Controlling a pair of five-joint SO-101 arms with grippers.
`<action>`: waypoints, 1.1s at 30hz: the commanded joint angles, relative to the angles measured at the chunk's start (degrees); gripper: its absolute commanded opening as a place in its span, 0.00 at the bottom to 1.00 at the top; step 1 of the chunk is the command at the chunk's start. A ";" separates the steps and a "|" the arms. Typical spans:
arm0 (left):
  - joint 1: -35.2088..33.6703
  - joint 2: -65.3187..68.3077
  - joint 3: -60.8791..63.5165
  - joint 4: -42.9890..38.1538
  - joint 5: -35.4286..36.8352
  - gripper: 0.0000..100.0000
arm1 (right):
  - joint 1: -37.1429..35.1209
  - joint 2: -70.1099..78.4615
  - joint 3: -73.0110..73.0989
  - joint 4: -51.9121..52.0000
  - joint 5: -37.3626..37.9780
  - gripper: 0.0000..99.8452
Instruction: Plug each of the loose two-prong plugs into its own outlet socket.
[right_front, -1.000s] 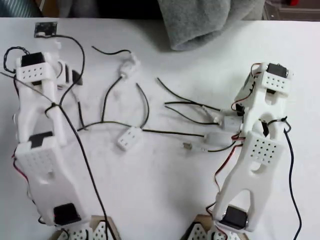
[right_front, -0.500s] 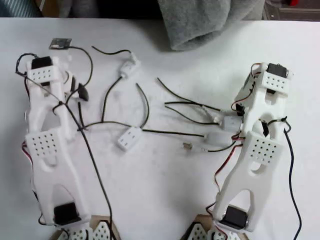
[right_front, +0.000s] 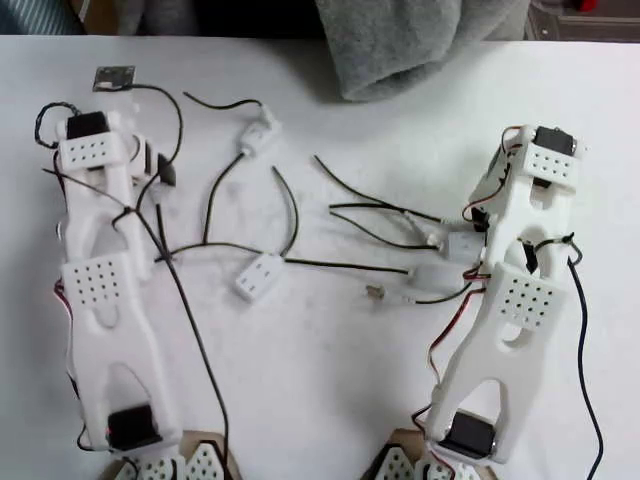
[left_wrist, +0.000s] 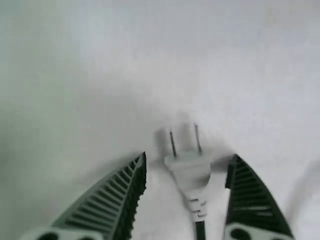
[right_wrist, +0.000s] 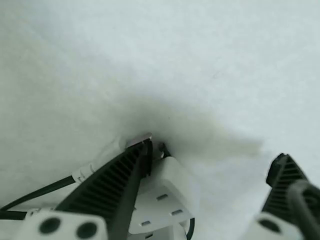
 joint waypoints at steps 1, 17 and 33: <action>1.10 0.04 -2.11 -0.26 0.18 0.13 | -0.04 0.84 0.62 -0.40 0.35 0.37; 1.98 -1.98 -5.63 1.49 0.26 0.02 | -0.04 0.84 0.62 -0.40 0.35 0.37; 9.89 -14.55 -26.20 19.52 0.70 0.02 | -0.04 0.84 0.62 -0.40 0.35 0.37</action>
